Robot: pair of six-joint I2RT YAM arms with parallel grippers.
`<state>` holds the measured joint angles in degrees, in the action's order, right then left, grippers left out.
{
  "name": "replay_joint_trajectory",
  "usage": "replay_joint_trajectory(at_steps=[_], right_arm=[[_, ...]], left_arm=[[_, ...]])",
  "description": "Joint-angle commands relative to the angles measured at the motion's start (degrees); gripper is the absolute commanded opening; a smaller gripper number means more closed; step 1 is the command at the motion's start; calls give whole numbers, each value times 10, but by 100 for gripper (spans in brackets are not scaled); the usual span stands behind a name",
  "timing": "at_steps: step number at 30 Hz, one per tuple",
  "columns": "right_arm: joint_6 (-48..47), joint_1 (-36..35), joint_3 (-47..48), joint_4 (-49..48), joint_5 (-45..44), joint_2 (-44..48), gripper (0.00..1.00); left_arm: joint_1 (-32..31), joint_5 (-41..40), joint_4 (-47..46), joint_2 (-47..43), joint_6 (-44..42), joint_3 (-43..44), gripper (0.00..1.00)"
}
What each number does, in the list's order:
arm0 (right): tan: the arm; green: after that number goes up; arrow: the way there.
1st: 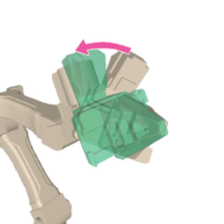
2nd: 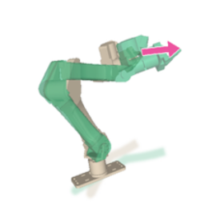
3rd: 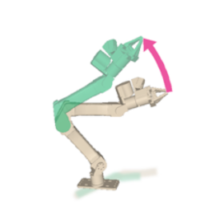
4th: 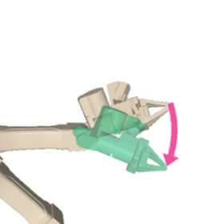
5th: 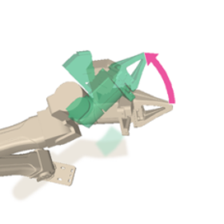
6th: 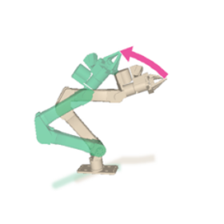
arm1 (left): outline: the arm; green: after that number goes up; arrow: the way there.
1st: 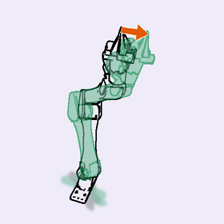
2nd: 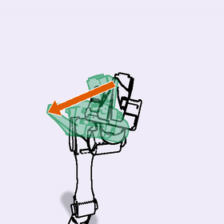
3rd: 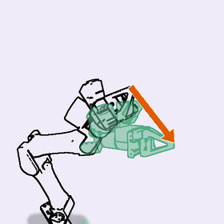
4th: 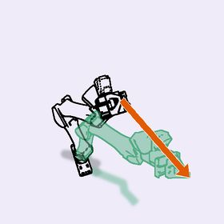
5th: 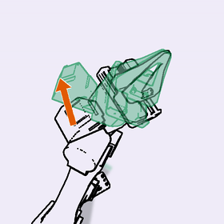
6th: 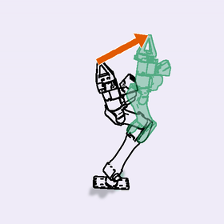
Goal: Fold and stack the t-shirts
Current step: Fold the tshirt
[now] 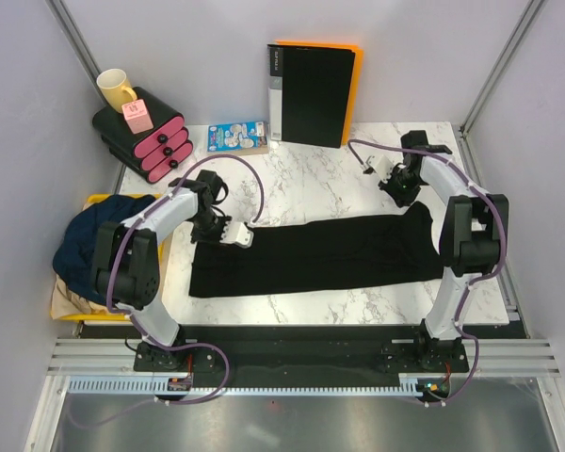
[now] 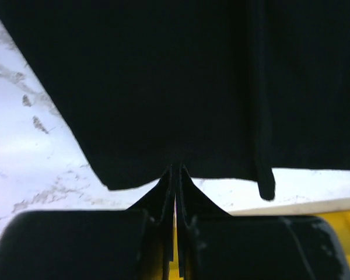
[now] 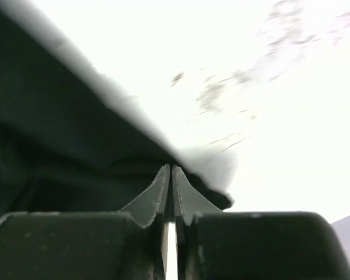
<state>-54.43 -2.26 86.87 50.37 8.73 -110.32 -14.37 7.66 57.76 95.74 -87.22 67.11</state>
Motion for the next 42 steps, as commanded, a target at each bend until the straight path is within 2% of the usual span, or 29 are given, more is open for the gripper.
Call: replay_joint_trajectory(at_steps=[1,6,11,16,19,35,38,42], right_arm=[[39,9,65,-41,8,-31,10],[35,20,74,-41,3,-44,9],[8,20,70,0,9,-14,9],[-20,20,11,14,-19,36,9],[-12,44,1,12,-20,43,8],[36,62,2,-47,-28,-51,9],[40,63,-7,-55,-29,-60,9],[39,63,-25,-63,-37,-68,9]], left_arm=[[3,4,-27,34,37,35,2],[4,4,-26,53,39,62,2],[4,-2,-17,48,37,59,2],[3,18,10,42,40,60,2],[3,23,18,45,41,58,2],[-2,21,21,108,48,85,2],[-1,11,6,118,50,79,2],[-2,-31,-68,135,65,61,2]])
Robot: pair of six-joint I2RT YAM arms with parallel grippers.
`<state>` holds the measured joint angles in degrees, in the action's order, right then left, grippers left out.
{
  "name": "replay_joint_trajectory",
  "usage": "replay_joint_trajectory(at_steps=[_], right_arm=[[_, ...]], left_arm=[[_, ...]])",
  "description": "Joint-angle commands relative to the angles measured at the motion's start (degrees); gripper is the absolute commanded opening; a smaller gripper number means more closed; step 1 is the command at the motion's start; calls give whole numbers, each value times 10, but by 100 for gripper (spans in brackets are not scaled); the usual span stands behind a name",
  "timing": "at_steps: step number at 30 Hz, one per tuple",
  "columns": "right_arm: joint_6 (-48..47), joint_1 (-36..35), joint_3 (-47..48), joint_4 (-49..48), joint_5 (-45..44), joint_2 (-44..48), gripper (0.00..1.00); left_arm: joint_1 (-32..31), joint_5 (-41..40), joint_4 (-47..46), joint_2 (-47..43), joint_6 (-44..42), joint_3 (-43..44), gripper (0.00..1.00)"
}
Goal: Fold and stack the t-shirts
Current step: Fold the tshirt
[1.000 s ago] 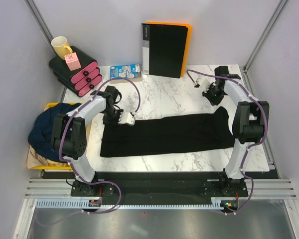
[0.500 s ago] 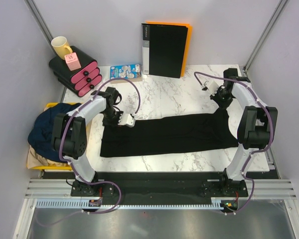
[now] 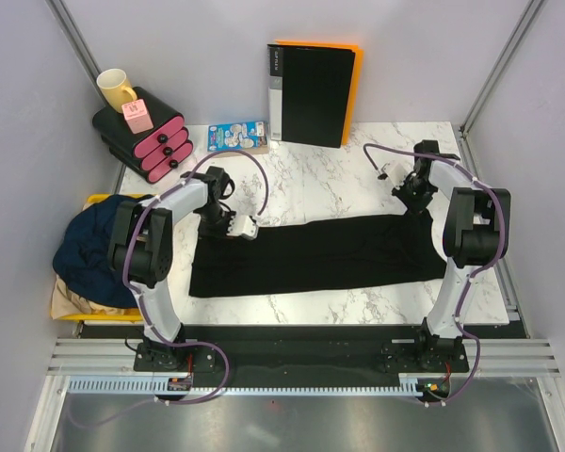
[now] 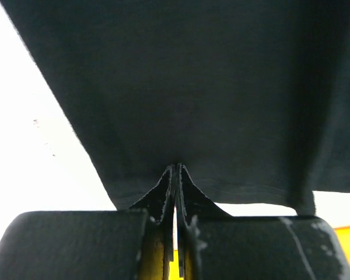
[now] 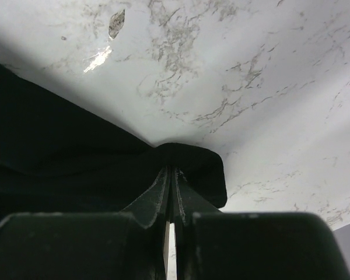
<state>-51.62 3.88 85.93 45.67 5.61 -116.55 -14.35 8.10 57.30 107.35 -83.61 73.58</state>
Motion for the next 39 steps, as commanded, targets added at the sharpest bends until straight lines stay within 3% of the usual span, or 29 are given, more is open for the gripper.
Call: replay_joint_trajectory(at_steps=[1,12,22,25,33,37,39], right_arm=[[10,1,-23,-23,-8,-7,9],[8,4,-40,-146,-110,-13,7],[40,2,72,-227,-167,-93,0],[40,-1,82,-224,-157,-89,3],[56,-5,128,-204,-147,-50,23],[72,-5,215,-71,-58,-24,34],[70,-9,263,-6,-8,-12,41]], left_arm=[[-2,-54,-71,24,39,-6,2],[3,-215,-150,108,86,15,2],[5,-286,-176,146,124,60,2],[3,-278,-177,139,137,63,2],[-1,-257,-189,79,159,42,2],[-6,-256,-193,40,173,45,3],[-9,-251,-192,12,173,42,12]])
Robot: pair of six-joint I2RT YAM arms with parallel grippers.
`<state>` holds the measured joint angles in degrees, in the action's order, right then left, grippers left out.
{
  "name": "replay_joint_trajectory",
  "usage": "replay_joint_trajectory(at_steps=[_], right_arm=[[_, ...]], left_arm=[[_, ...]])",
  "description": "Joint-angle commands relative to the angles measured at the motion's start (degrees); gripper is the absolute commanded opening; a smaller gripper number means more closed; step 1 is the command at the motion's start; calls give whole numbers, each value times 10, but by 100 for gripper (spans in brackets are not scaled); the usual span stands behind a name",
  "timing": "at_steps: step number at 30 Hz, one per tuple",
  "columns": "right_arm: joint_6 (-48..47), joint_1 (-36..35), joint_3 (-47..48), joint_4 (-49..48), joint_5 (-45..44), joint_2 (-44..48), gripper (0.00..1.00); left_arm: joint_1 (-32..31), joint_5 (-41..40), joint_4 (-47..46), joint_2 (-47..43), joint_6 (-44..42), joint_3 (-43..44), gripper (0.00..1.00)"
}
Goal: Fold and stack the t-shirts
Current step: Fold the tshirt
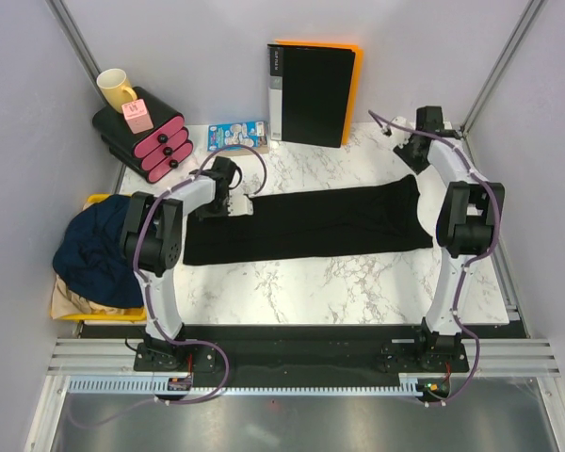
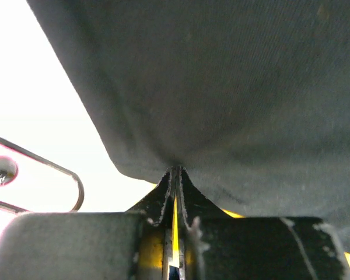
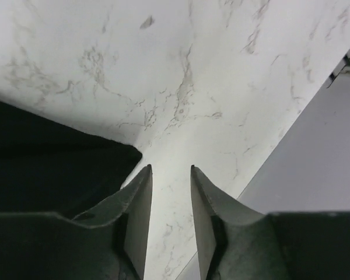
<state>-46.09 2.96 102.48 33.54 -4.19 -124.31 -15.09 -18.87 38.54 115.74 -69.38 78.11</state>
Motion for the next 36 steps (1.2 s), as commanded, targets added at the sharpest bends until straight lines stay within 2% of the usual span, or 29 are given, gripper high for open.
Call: replay_joint_trajectory(at_steps=[1,4,5,7,8,11,19,25,31,32,35,36], right_arm=[[-3,-1,106,178,140,70,45],[-38,-16,109,280,176,79,51],[-42,-23,103,296,189,79,54],[-49,-24,80,337,205,76,55],[-51,-24,70,345,230,76,55],[-68,-26,36,386,268,66,55],[-67,-26,18,406,346,31,58],[-66,-44,35,406,357,10,59],[-44,-61,32,377,351,-12,55],[-41,-64,28,365,349,-13,54],[-28,-72,21,345,334,-11,41],[-28,-74,22,345,331,-10,28]], left_arm=[[-4,22,-5,-81,30,-5,14],[-7,23,-6,-99,22,-18,27],[-8,23,-6,-101,19,-22,49],[-8,22,-6,-103,20,-28,55],[-8,22,-5,-102,23,-28,62],[-11,23,-6,-102,27,-29,71],[-15,27,-6,-101,24,-28,73],[-17,31,-7,-98,23,-30,73],[-17,32,-8,-97,22,-34,73],[-17,34,-8,-97,21,-35,73],[-18,34,-8,-97,21,-35,73],[-18,34,-8,-96,20,-35,73]])
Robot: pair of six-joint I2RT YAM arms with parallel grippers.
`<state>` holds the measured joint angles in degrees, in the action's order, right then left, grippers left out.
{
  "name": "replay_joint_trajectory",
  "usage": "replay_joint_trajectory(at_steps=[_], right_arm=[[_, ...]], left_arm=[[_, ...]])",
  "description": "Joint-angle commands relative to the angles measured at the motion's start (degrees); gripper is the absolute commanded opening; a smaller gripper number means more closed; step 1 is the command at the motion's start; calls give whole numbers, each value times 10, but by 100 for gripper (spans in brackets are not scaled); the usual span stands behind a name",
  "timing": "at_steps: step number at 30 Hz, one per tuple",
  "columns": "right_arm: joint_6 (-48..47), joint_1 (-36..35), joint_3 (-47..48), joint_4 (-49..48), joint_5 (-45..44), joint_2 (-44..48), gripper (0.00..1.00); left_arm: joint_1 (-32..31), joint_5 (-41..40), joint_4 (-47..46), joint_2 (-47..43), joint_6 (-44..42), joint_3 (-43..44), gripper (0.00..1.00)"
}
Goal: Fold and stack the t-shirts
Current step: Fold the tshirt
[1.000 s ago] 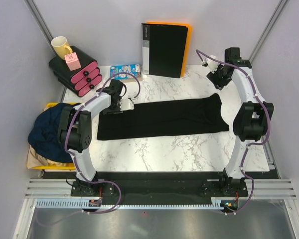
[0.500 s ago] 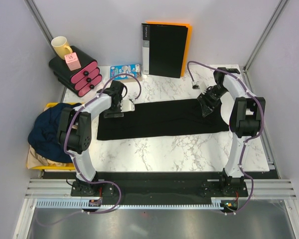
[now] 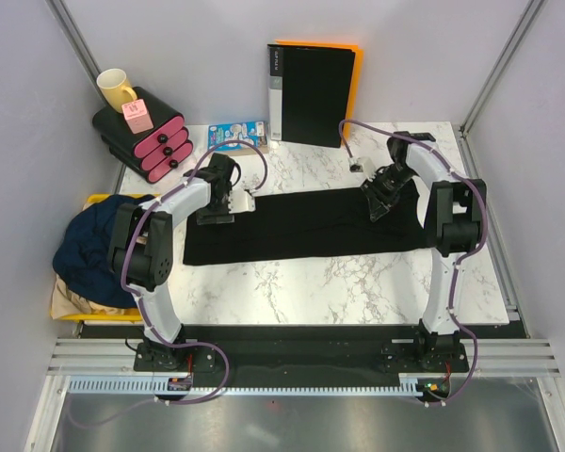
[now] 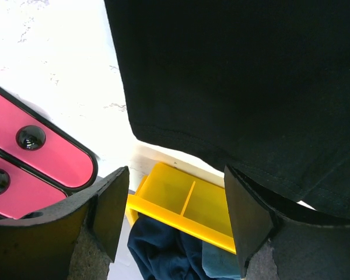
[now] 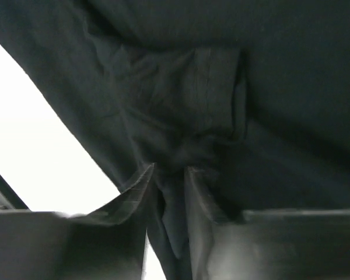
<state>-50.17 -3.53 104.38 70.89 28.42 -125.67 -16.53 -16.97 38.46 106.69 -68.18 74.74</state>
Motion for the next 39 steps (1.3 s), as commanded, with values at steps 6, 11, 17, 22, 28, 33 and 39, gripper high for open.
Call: replay_joint_trajectory(at_steps=[6,11,17,22,28,33,39], right_arm=[[6,-27,-20,-23,-33,48,0],[-24,-39,-58,15,-63,111,0],[-69,-46,-111,59,-88,166,0],[-86,-68,-168,79,-80,182,5],[-107,-98,-242,93,-80,191,30],[-128,-102,-252,114,-88,199,54],[-90,-86,-168,84,-79,194,47]], left_arm=[[-4,18,-7,-3,3,-6,73],[-4,21,-8,-1,-1,-6,73],[-5,23,-8,5,-4,-3,73],[-6,22,-8,11,-9,3,74],[-6,19,-8,19,-16,15,74],[-6,19,-8,24,-20,19,74],[-6,22,-8,30,-20,25,74]])
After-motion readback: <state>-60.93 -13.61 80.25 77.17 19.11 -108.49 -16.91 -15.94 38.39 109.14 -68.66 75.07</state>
